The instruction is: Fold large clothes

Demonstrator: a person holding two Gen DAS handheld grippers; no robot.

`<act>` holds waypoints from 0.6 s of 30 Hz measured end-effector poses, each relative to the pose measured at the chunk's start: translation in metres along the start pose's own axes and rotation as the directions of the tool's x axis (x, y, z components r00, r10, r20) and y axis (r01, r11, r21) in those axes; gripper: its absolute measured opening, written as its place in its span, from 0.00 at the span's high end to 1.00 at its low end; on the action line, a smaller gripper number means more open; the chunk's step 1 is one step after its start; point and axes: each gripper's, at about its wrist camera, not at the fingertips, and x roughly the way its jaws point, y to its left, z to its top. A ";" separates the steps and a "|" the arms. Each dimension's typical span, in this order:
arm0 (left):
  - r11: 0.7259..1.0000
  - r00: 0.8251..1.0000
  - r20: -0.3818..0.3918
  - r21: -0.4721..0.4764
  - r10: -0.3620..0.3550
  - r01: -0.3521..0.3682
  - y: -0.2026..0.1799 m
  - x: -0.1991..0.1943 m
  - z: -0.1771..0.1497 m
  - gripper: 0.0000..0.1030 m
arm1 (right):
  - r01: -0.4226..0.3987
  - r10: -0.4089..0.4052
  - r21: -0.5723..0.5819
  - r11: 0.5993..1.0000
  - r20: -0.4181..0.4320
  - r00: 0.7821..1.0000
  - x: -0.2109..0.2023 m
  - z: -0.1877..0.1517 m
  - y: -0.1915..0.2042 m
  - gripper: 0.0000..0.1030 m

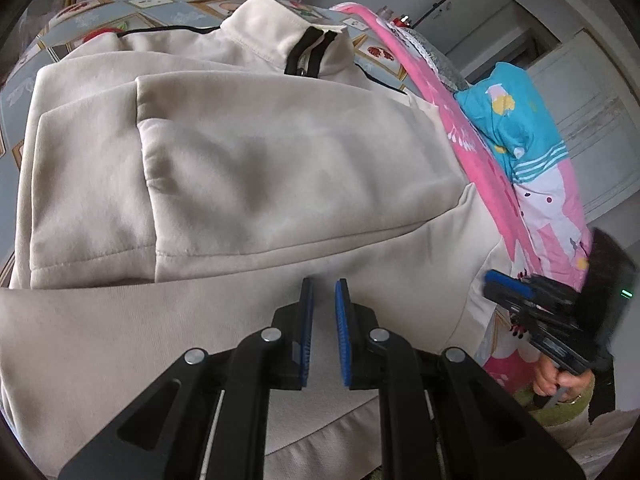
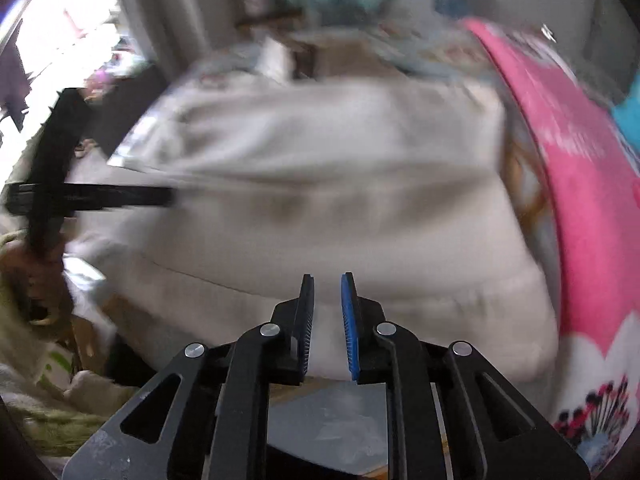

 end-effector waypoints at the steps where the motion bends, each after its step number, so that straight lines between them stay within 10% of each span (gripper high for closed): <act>1: 1.000 1.000 -0.003 -0.002 0.001 -0.001 0.000 0.000 0.001 0.89 | -0.040 0.041 -0.021 0.999 0.020 0.999 -0.005 0.003 0.010 0.84; 4: 1.000 1.000 -0.010 -0.001 0.011 -0.011 -0.001 0.000 0.001 0.89 | -0.202 0.206 -0.119 0.972 0.023 0.978 -0.002 0.003 0.050 0.84; 18: 0.999 0.998 -0.046 0.032 0.042 -0.041 -0.006 0.003 0.008 0.89 | -0.302 0.295 -0.217 0.928 -0.063 0.953 0.037 0.003 0.104 0.91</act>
